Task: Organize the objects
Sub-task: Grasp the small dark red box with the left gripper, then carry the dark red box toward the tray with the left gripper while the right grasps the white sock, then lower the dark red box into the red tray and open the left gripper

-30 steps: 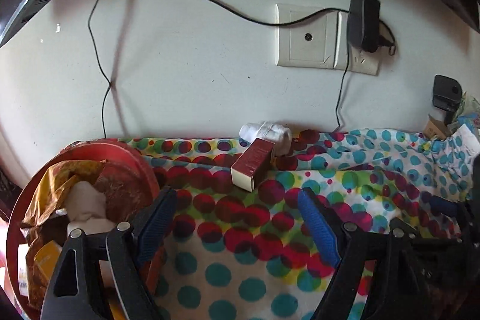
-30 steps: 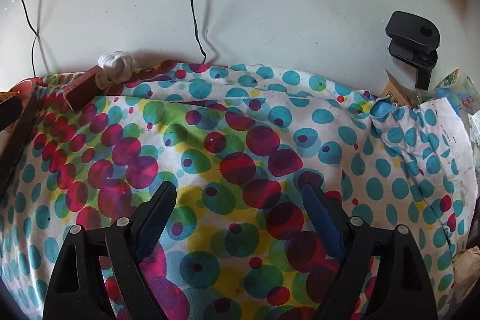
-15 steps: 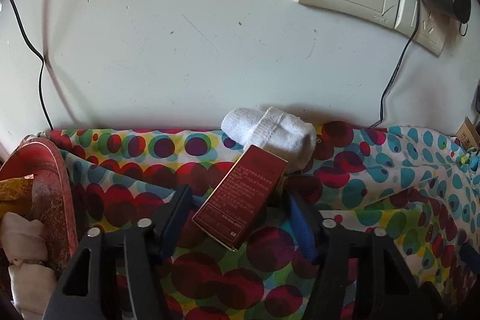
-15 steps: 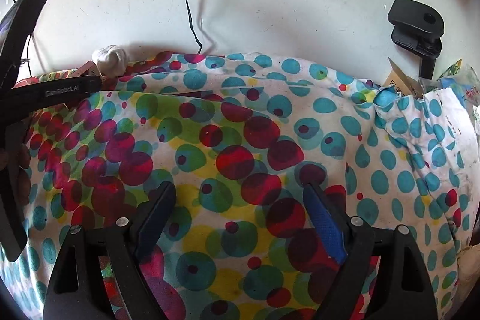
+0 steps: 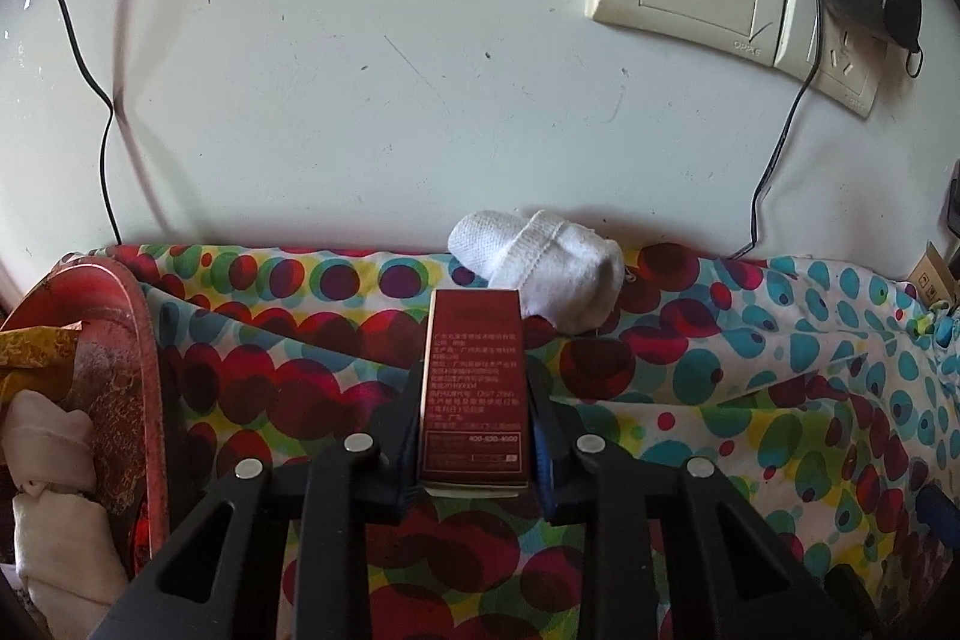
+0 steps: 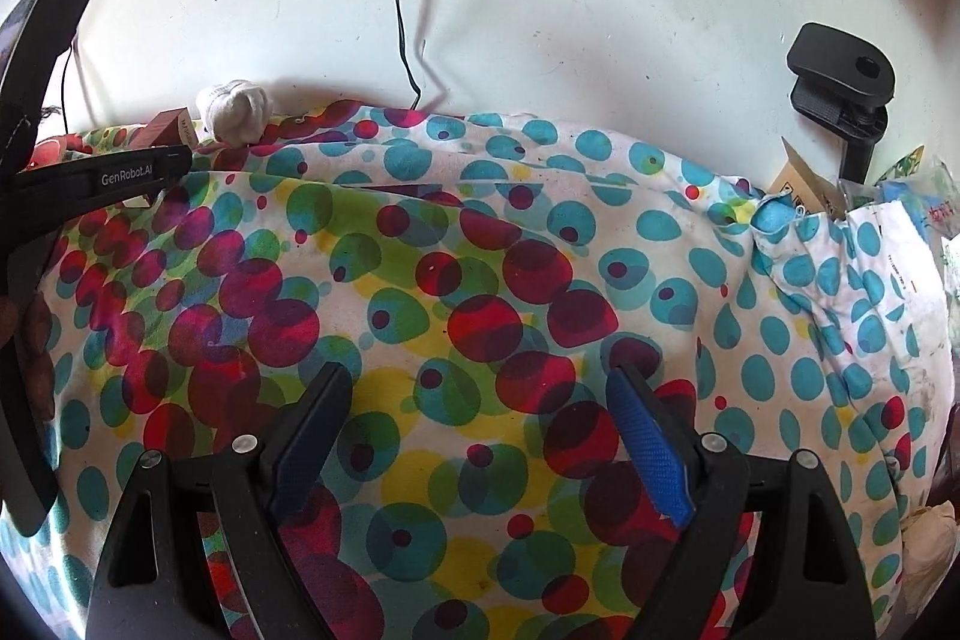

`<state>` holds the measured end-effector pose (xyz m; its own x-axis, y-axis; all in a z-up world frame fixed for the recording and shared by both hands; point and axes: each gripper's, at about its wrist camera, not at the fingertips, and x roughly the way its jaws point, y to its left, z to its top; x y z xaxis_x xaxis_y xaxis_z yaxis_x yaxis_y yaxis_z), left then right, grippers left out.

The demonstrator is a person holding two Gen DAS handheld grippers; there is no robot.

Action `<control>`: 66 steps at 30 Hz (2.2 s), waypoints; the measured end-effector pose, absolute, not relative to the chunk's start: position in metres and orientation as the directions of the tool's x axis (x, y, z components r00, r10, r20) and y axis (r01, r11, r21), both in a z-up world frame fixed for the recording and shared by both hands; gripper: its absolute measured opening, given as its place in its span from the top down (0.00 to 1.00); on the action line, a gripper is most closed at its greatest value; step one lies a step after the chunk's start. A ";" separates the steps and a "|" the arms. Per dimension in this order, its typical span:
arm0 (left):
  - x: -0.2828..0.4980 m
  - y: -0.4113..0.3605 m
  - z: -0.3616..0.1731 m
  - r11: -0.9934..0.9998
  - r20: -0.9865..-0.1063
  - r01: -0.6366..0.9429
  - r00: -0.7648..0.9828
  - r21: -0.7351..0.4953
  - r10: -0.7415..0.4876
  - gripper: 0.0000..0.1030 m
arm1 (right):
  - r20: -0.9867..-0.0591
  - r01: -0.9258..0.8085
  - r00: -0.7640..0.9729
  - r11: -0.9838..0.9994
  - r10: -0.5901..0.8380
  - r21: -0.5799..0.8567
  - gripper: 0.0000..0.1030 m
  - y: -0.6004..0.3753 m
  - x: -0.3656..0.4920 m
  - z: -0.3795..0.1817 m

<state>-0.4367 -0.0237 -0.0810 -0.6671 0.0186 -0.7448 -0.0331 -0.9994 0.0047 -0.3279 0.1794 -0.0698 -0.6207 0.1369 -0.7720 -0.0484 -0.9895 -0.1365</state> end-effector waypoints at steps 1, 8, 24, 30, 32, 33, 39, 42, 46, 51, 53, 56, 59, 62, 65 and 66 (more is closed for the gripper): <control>-0.434 -0.024 -0.081 -1.000 -0.746 -0.027 -0.666 0.006 0.013 0.72 | -0.770 -0.047 -0.623 -0.989 0.137 -0.138 0.17 0.180 -0.328 -0.070; -0.393 -0.028 -0.072 -0.999 -0.727 -0.012 -0.687 0.032 -0.015 0.72 | -0.751 -0.031 -0.644 -0.986 0.144 -0.162 0.17 0.173 -0.323 -0.071; -0.326 -0.034 -0.023 -1.000 -0.666 0.005 -0.746 -0.006 0.000 0.72 | -0.761 -0.012 -0.636 -0.988 0.128 -0.156 0.17 0.171 -0.324 -0.077; -0.296 -0.053 0.001 -0.999 -0.636 -0.021 -0.771 -0.040 0.042 0.72 | -0.695 0.037 -0.716 -0.991 0.064 -0.129 0.16 0.149 -0.334 -0.048; -0.285 -0.061 0.007 -0.999 -0.622 -0.023 -0.783 -0.025 0.033 0.72 | -0.682 0.067 -0.730 -0.989 0.039 -0.129 0.15 0.129 -0.349 -0.039; -0.281 -0.065 0.008 -0.999 -0.620 -0.022 -0.784 -0.023 0.032 0.72 | -0.680 0.081 -0.733 -0.989 0.024 -0.122 0.15 0.119 -0.357 -0.036; -0.255 -0.102 0.013 -0.998 -0.630 0.000 -0.775 -0.056 0.035 0.72 | -0.692 0.138 -0.721 -0.984 -0.022 -0.112 0.16 0.074 -0.404 -0.037; -0.248 -0.114 0.020 -0.998 -0.620 0.010 -0.784 -0.057 0.028 0.72 | -0.709 0.143 -0.705 -0.982 -0.015 -0.122 0.19 0.063 -0.424 -0.044; -0.248 -0.119 0.027 -1.000 -0.606 0.015 -0.796 -0.026 0.004 0.72 | -0.730 0.177 -0.682 -0.979 -0.048 -0.101 0.23 0.049 -0.445 -0.050; -0.262 -0.120 0.019 -1.000 -0.624 0.006 -0.781 -0.018 0.007 0.72 | -0.744 0.214 -0.666 -0.970 -0.055 -0.119 0.31 0.032 -0.456 -0.062; -0.267 -0.118 0.015 -0.999 -0.637 0.003 -0.770 -0.033 0.019 0.72 | -0.757 0.222 -0.652 -0.967 -0.055 -0.121 0.47 0.027 -0.462 -0.069; -0.273 -0.110 0.011 -1.000 -0.648 -0.005 -0.761 -0.030 0.023 0.72 | -0.770 0.216 -0.635 -0.970 -0.056 -0.108 0.67 0.024 -0.470 -0.077; -0.279 -0.100 0.011 -0.999 -0.649 -0.017 -0.760 -0.027 0.031 0.72 | -0.764 0.218 -0.644 -0.968 -0.049 -0.122 0.72 0.018 -0.472 -0.081; -0.282 -0.093 0.011 -1.000 -0.650 -0.023 -0.759 -0.022 0.031 0.72 | -0.750 0.205 -0.660 -0.971 -0.046 -0.121 0.86 0.016 -0.471 -0.082; -0.282 -0.090 0.011 -0.999 -0.648 -0.024 -0.761 -0.021 0.032 0.72 | -0.742 0.213 -0.668 -0.969 -0.052 -0.124 0.90 0.012 -0.467 -0.079; -0.281 -0.089 0.010 -1.000 -0.648 -0.024 -0.761 -0.019 0.030 0.72 | -0.739 0.216 -0.671 -0.969 -0.059 -0.119 0.90 0.012 -0.464 -0.076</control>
<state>-0.2814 -0.0892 0.0104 -0.7608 0.0304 -0.6483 -0.0240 -0.9995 -0.0187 -0.4641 0.0122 -0.0764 -0.6715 -0.0589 -0.7387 0.2160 -0.9691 -0.1191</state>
